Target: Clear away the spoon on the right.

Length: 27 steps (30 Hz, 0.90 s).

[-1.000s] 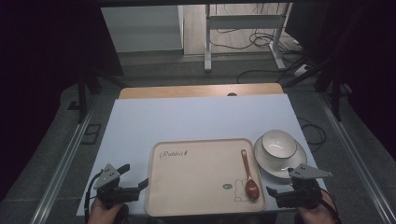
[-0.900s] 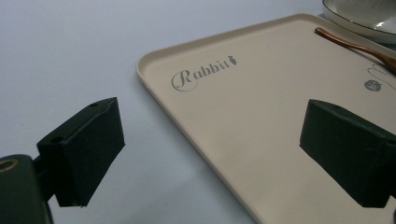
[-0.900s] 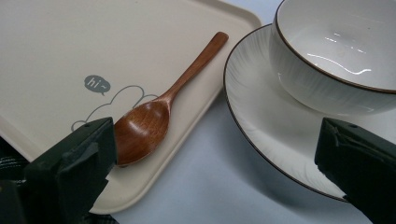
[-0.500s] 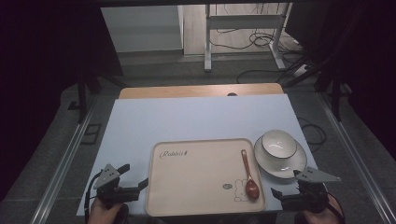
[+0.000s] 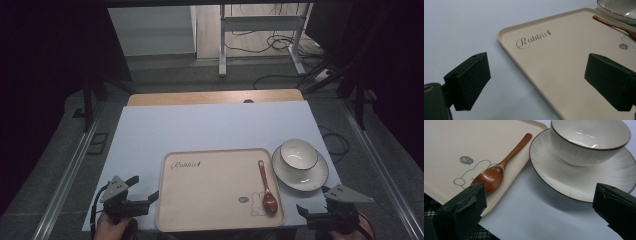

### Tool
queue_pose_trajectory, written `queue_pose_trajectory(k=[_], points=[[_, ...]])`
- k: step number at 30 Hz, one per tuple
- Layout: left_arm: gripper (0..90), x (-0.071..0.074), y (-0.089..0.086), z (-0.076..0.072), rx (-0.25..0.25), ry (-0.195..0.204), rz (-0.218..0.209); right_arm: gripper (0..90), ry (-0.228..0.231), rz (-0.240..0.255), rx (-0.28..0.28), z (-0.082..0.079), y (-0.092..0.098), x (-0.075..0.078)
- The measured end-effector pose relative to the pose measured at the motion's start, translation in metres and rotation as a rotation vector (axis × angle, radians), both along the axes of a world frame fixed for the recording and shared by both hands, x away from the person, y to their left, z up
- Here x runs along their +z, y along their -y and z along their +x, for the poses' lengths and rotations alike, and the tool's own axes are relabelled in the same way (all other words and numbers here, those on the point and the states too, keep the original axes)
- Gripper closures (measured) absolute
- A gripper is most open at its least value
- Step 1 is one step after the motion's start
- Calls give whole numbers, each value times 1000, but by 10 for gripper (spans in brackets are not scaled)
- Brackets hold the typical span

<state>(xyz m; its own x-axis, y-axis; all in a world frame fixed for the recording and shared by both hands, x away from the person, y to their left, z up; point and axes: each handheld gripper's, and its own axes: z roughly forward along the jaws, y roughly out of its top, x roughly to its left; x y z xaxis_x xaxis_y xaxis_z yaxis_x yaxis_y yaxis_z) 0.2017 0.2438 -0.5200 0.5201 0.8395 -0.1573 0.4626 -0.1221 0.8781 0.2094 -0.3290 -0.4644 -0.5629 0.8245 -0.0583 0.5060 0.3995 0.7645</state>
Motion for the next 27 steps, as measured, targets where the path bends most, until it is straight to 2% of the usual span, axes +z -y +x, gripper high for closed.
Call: queue_pose_trajectory(k=[3,12,16,21,27], points=[[62,0,0,0,1,0,0,0,11,9,-16,-2,4,0],[62,0,0,0,1,-1,-3,0,-4,41,-23,-5,12,-10],[62,0,0,0,1,-1,-3,0,7,34,-30,-6,14,-14],[62,0,0,0,0,-1,-2,0,-8,43,-59,-5,19,-22],[62,0,0,0,0,-1,1,0,-18,43,-72,-3,20,-23]])
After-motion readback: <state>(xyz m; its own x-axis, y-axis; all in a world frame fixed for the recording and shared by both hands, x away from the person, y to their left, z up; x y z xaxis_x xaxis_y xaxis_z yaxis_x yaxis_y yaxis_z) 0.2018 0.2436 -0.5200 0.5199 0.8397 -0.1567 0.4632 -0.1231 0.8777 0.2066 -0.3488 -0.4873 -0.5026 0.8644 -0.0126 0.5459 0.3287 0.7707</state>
